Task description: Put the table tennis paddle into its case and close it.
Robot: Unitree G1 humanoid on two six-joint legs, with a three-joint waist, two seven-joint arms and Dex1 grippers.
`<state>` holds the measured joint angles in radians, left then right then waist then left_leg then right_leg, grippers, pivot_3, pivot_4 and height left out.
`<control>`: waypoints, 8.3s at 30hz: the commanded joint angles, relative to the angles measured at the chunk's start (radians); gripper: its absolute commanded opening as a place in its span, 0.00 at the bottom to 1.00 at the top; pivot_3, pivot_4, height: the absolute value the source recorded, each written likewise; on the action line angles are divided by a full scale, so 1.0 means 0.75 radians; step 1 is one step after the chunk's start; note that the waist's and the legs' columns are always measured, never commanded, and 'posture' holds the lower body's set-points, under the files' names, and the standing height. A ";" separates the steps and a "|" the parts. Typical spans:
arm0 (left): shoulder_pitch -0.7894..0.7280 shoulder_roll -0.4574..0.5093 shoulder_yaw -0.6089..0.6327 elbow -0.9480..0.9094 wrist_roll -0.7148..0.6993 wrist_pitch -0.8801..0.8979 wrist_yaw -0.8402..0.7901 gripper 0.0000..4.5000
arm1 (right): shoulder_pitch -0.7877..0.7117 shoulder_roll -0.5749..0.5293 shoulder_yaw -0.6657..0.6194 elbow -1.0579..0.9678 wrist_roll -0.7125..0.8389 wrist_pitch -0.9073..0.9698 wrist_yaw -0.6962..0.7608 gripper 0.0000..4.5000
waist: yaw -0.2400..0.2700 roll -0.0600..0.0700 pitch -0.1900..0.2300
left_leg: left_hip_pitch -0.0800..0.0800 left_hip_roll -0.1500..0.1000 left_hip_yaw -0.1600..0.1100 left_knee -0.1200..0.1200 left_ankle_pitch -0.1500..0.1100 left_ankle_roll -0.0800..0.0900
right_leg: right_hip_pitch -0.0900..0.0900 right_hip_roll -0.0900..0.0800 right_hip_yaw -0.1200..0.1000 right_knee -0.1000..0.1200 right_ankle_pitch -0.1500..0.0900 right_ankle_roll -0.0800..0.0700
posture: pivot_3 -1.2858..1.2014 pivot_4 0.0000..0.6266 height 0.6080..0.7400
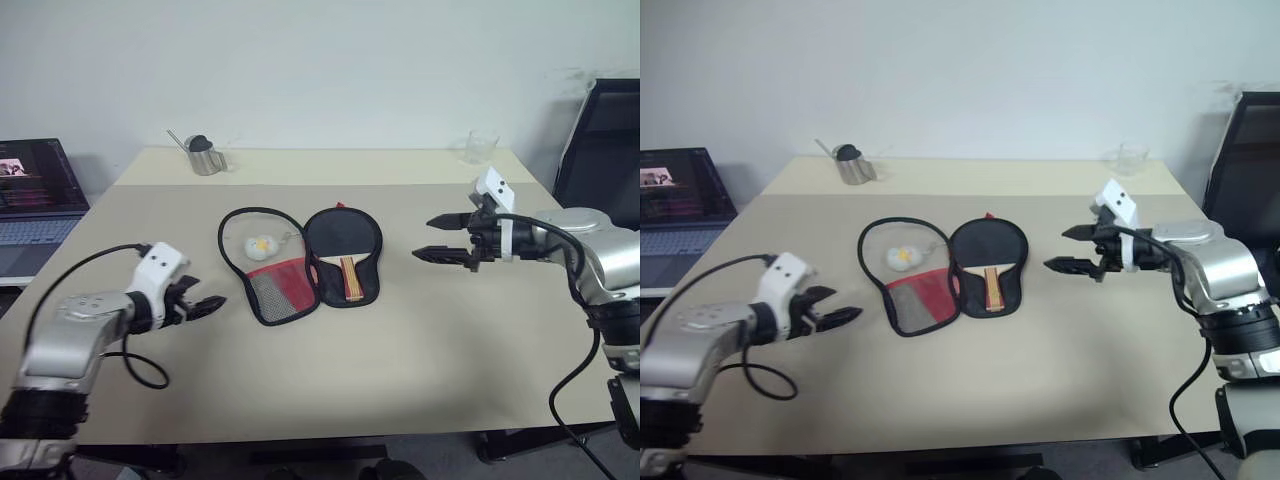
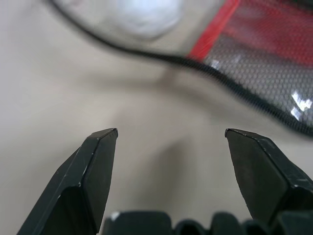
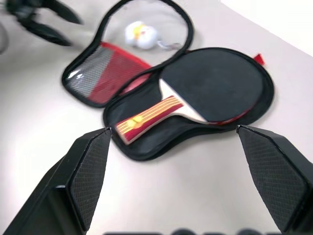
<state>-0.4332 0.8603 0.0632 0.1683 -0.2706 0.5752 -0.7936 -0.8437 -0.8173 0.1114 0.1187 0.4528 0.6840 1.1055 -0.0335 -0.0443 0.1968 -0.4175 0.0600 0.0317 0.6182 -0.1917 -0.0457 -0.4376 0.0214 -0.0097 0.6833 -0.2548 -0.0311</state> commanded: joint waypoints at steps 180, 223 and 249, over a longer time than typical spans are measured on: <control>-0.079 0.348 0.116 -0.402 -0.360 0.069 -0.644 0.86 | 0.778 0.606 -0.188 -0.871 0.420 1.225 -0.915 0.29 | 0.001 -0.007 -0.007 | 0.000 0.002 0.001 -0.001 0.005 0.001 | 0.001 0.005 -0.001 -0.003 0.005 -0.002 | 0.52 0.24 1.00; -0.229 -0.094 0.012 -0.212 0.015 0.162 0.180 0.86 | 0.239 0.734 0.157 -0.002 -0.272 -0.208 -0.691 0.83 | 0.007 -0.009 -0.007 | -0.001 0.003 0.001 0.015 0.003 0.004 | 0.008 0.004 0.001 -0.002 0.012 0.005 | 0.52 0.24 1.00; -0.515 -0.408 -0.216 0.088 0.149 0.327 0.281 0.86 | 0.154 1.030 0.281 0.437 -0.530 -0.450 -0.655 0.83 | 0.000 -0.011 -0.010 | 0.011 0.005 0.000 0.014 0.004 0.004 | 0.019 0.009 0.001 -0.001 0.014 0.000 | 0.52 0.24 1.00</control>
<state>-0.7880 0.5461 -0.1056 0.2434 -0.1722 0.8411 -0.5757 -0.7257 -0.0354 0.3430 0.4615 0.0512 0.3415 0.5964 -0.0331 -0.0528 0.1896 -0.4089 0.0638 0.0315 0.6287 -0.1890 -0.0427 -0.4236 0.0278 -0.0093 0.6823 -0.2441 -0.0309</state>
